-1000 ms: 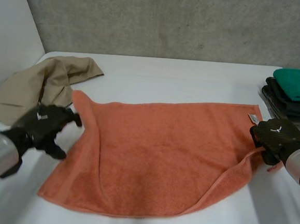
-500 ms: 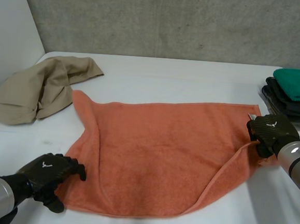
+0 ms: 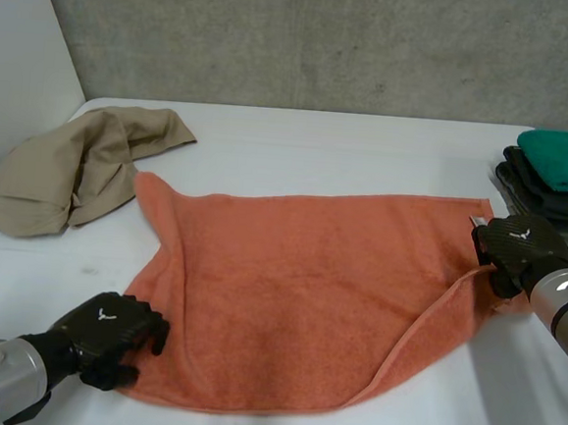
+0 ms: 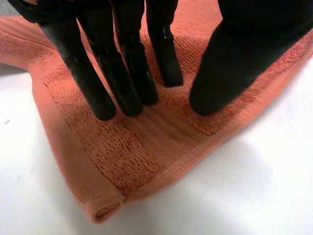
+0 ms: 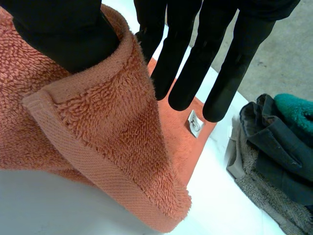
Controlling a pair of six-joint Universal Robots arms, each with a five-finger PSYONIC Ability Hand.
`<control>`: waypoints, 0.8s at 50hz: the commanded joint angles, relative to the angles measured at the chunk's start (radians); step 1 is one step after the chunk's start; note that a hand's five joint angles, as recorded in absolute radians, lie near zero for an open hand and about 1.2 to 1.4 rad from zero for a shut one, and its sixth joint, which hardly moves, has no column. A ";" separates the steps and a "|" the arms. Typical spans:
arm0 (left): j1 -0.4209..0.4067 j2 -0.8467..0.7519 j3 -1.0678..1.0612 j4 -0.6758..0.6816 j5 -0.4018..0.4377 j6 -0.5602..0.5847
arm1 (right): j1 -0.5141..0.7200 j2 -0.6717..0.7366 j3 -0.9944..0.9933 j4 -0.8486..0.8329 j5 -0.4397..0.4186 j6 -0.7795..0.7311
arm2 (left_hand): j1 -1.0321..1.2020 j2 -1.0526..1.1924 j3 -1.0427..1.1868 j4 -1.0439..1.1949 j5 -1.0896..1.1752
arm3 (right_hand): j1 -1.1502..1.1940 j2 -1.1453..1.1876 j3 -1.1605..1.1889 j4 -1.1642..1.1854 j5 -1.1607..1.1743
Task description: Fold the laundry.
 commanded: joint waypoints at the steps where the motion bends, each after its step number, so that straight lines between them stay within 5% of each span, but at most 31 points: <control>1: -0.003 0.076 0.013 0.005 -0.031 -0.052 | -0.008 -0.033 0.009 -0.002 0.002 -0.001 | 0.440 0.264 0.272 0.266 0.270 | 0.278 0.220 0.204 0.198 0.201; 13: 0.019 0.272 0.030 -0.171 -0.035 -0.152 | -0.046 -0.189 0.012 0.219 -0.015 -0.190 | 0.440 0.264 0.272 0.266 0.270 | 0.278 0.220 0.204 0.198 0.201; 27: 0.008 0.107 0.157 -0.087 -0.083 -0.115 | -0.002 -0.067 -0.045 0.240 -0.048 -0.122 | 0.440 0.264 0.272 0.266 0.270 | 0.278 0.220 0.204 0.198 0.201; 31: -0.016 0.154 0.202 -0.301 -0.138 -0.097 | -0.012 -0.119 -0.054 0.367 -0.035 -0.176 | 0.440 0.264 0.272 0.266 0.270 | 0.278 0.220 0.204 0.198 0.201; 40: -0.003 0.286 0.159 -0.734 -0.112 0.151 | -0.204 -0.287 0.045 0.663 -0.093 -0.703 | 0.440 0.264 0.272 0.266 0.270 | 0.278 0.220 0.204 0.198 0.201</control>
